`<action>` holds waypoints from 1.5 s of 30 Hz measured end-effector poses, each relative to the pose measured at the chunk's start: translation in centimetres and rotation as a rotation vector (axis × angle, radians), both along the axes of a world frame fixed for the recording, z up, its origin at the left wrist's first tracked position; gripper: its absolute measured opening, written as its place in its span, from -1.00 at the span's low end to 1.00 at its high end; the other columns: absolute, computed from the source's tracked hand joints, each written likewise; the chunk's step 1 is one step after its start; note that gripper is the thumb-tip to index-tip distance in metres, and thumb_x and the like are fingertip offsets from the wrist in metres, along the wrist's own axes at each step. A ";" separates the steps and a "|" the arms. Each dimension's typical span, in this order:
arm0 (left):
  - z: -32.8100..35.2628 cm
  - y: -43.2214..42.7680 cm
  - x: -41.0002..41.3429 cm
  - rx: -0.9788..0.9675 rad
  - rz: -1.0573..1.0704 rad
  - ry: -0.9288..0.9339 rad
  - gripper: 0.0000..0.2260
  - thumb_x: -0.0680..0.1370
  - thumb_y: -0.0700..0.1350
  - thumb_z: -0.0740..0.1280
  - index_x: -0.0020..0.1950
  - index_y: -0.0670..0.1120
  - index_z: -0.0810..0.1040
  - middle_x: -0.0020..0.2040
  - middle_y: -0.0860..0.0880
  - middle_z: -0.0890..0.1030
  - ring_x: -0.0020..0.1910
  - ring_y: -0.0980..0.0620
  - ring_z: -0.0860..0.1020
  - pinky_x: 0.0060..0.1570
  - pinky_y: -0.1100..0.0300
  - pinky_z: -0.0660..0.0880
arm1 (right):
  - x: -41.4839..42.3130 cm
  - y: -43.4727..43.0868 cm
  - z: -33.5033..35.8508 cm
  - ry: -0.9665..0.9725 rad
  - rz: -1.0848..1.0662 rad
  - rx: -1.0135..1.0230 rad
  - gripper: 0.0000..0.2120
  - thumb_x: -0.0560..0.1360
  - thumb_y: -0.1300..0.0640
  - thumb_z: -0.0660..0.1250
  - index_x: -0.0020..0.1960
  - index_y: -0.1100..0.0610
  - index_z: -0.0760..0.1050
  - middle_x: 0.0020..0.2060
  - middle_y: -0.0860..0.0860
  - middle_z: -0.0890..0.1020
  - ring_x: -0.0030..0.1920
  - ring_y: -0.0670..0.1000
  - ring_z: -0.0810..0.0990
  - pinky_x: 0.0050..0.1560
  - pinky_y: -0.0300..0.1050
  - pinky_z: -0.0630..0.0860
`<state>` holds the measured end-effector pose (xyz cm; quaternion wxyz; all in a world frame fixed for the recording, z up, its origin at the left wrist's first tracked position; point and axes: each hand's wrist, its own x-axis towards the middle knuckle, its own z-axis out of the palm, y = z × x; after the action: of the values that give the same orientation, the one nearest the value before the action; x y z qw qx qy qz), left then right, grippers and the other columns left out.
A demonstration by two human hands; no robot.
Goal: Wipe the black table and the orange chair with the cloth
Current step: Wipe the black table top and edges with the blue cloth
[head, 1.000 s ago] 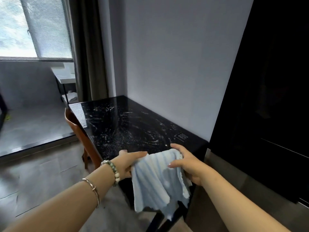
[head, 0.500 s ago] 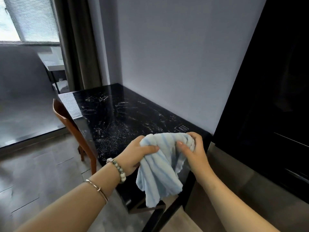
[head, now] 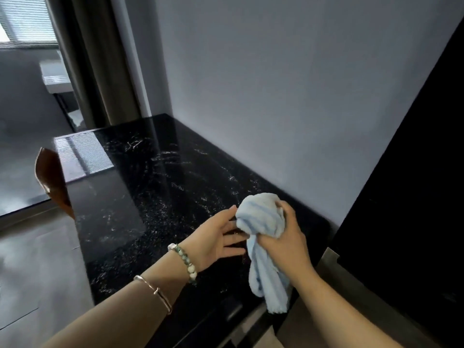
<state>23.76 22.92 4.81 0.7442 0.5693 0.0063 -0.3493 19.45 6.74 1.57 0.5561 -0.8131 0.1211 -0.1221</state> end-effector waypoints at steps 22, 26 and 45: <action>-11.2 -2.3 9.5 1.446 -0.548 -0.578 -0.02 0.33 0.39 0.32 0.47 0.25 -0.31 0.51 0.10 -0.34 0.49 -0.11 -0.34 0.34 -0.41 -0.17 | 13.6 -12.8 -9.9 0.575 -0.296 -0.915 -0.54 0.44 -0.15 0.21 0.31 -0.06 0.34 0.24 0.16 0.43 0.25 0.27 0.35 0.28 0.23 0.27; -11.9 -3.1 10.8 1.516 -0.661 -0.593 -0.02 0.32 0.44 0.27 0.48 0.22 -0.31 0.52 0.08 -0.33 0.49 -0.13 -0.32 0.33 -0.41 -0.16 | 13.2 -12.3 -10.3 0.553 -0.332 -0.721 -0.52 0.44 -0.23 0.15 0.31 -0.13 0.19 0.36 0.10 0.32 0.32 0.27 0.30 0.26 0.28 0.28; -12.4 -3.1 11.2 1.448 -0.712 -0.596 0.03 0.26 0.46 0.31 0.50 0.22 -0.26 0.53 0.06 -0.29 0.49 -0.18 -0.29 0.32 -0.45 -0.04 | 8.3 -9.6 -12.6 0.410 -0.191 -0.752 -0.69 0.51 0.03 0.20 0.24 0.03 0.44 0.23 0.04 0.49 0.27 0.15 0.37 0.22 0.12 0.34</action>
<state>34.94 19.79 -7.59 0.0146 0.9399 -0.1471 -0.3078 27.73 -2.87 -11.03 0.1720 -0.9516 0.2507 -0.0447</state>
